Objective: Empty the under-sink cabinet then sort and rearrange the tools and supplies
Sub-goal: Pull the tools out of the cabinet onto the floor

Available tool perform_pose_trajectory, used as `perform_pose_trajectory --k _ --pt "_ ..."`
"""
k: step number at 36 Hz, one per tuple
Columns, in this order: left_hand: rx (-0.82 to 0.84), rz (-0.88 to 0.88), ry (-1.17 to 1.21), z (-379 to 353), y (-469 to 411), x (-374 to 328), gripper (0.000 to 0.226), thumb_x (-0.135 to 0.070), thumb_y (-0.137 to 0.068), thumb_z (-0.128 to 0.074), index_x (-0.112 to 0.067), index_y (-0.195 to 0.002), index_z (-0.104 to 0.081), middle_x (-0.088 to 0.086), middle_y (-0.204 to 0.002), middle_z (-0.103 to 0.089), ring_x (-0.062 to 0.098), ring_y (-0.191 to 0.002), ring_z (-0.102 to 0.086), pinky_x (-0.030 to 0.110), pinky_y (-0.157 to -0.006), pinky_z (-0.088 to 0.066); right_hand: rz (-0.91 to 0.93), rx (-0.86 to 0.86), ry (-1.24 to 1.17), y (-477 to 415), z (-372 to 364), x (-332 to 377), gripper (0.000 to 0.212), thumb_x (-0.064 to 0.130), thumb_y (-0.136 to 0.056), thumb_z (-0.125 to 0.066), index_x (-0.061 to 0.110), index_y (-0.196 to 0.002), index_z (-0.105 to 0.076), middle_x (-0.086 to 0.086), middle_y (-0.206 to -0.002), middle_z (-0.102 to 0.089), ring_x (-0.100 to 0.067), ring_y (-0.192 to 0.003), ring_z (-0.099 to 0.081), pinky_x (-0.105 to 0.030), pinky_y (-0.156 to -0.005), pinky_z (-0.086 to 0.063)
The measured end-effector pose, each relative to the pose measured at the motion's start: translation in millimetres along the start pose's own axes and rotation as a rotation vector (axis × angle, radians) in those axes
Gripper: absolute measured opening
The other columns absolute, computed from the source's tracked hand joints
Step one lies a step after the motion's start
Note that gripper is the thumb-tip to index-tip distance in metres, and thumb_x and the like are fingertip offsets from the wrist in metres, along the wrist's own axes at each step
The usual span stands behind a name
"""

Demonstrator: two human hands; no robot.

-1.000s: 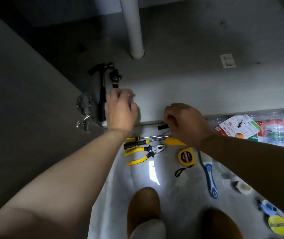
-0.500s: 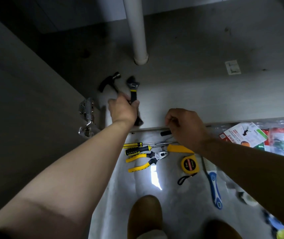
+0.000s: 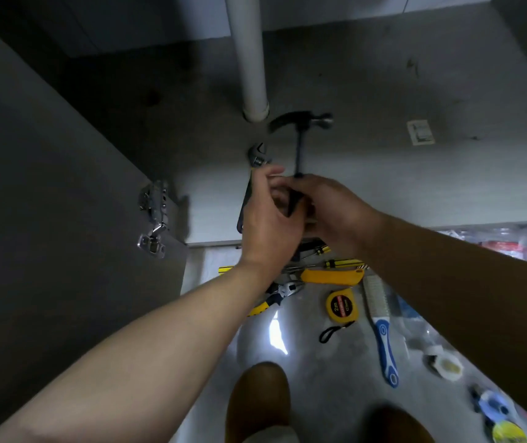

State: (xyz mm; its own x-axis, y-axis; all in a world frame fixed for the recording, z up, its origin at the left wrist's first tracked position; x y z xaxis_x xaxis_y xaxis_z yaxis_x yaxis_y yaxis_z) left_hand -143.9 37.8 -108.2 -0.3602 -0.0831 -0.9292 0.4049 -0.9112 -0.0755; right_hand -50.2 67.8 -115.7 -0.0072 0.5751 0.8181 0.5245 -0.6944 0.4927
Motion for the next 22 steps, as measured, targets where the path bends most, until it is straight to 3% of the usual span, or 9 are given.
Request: perform_pose_trajectory --k 3,6,9,13,17,22 --pt "0.096 -0.093 -0.022 -12 6 -12 0.048 -0.022 -0.083 -0.072 -0.031 -0.122 -0.046 -0.015 -0.108 -0.069 0.008 -0.102 -0.067 0.027 -0.087 -0.056 -0.026 -0.103 -0.184 -2 17 0 0.016 0.016 -0.105 -0.043 0.014 -0.103 -0.059 -0.013 -0.099 -0.070 -0.023 -0.083 -0.071 -0.035 -0.074 -0.057" --pt "0.039 -0.129 -0.074 -3 -5 -11 0.033 -0.015 -0.088 -0.063 -0.022 -0.119 -0.051 -0.007 -0.108 -0.064 0.013 -0.106 -0.062 0.032 -0.095 -0.051 -0.048 -0.206 -0.236 -1 41 -6 0.009 0.016 -0.106 -0.043 0.016 -0.107 -0.052 -0.005 -0.083 -0.068 -0.018 -0.072 -0.070 -0.034 -0.069 -0.058" --pt "-0.024 0.003 -0.298 14 -32 13 0.040 -0.012 -0.086 -0.061 -0.013 -0.125 -0.054 0.008 -0.117 -0.058 0.028 -0.111 -0.057 0.047 -0.099 -0.047 -0.032 -0.275 -0.169 3 65 -11 0.011 0.012 -0.105 -0.044 0.017 -0.103 -0.054 -0.007 -0.079 -0.058 -0.022 -0.071 -0.061 -0.037 -0.072 -0.053" --pt "0.019 0.205 -0.734 35 -52 49 0.046 -0.031 -0.088 -0.067 -0.014 -0.129 -0.055 0.014 -0.131 -0.049 0.036 -0.125 -0.045 0.045 -0.103 -0.041 0.006 -0.193 -0.067 8 76 -17 0.013 0.007 -0.103 -0.041 0.012 -0.102 -0.053 -0.004 -0.070 -0.045 -0.019 -0.062 -0.044 -0.032 -0.060 -0.040" --pt "0.060 0.194 -0.760 32 -55 51 0.032 -0.025 -0.091 -0.063 -0.010 -0.120 -0.057 0.015 -0.125 -0.055 0.037 -0.120 -0.049 0.044 -0.097 -0.045 -0.027 -0.115 0.142 11 78 -30 0.010 0.012 -0.100 -0.046 0.012 -0.100 -0.056 0.002 -0.062 -0.044 -0.015 -0.056 -0.040 -0.027 -0.052 -0.036" --pt "0.092 0.302 -0.733 28 -54 57 0.034 -0.017 -0.092 -0.062 -0.005 -0.123 -0.054 0.022 -0.125 -0.055 0.042 -0.118 -0.052 0.043 -0.094 -0.045 -0.075 -0.094 0.392 19 80 -50 0.014 0.022 -0.097 -0.060 0.016 -0.085 -0.061 0.006 -0.053 -0.042 -0.012 -0.049 -0.035 -0.025 -0.046 -0.030"
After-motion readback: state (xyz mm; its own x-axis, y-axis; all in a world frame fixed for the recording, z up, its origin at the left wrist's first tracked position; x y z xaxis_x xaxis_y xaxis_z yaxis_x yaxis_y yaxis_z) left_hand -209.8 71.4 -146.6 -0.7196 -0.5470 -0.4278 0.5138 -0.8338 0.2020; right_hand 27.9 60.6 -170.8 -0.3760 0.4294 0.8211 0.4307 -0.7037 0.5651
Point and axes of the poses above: each hand's wrist, its own y-axis away from the middle knuckle, its own z-axis out of the back of the hand, x = y × z, the point moved 9 cm from there along -y, towards the middle knuckle
